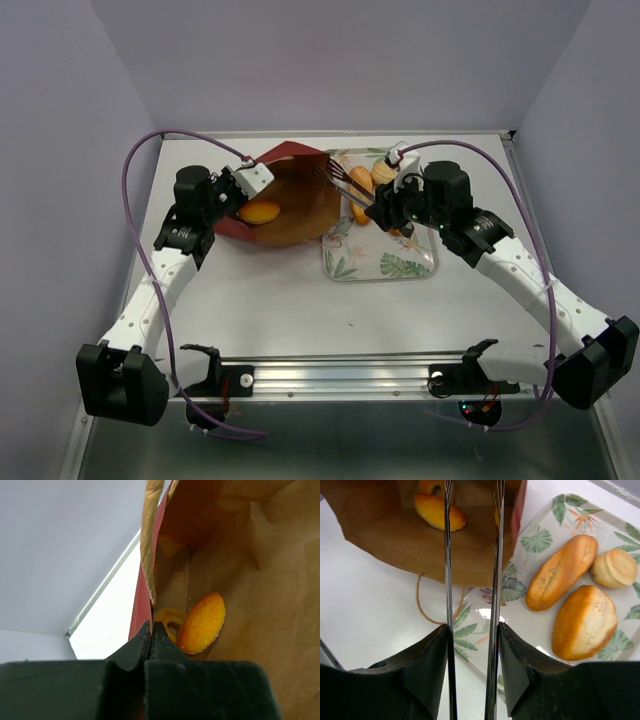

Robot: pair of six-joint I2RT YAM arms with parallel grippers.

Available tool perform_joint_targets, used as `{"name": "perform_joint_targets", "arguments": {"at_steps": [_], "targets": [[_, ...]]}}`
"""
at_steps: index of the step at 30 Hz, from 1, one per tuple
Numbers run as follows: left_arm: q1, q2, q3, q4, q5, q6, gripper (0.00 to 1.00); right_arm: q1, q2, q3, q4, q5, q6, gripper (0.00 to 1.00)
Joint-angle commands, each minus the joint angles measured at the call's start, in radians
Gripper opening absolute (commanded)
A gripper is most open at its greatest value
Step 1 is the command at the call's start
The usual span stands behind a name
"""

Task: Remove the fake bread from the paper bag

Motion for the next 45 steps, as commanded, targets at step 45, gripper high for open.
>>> {"name": "perform_joint_targets", "arguments": {"at_steps": [45], "targets": [[-0.052, 0.046, -0.002, 0.094, 0.009, -0.150, 0.00, 0.154, 0.617, 0.329, 0.218, -0.290, 0.021, 0.33]]}}
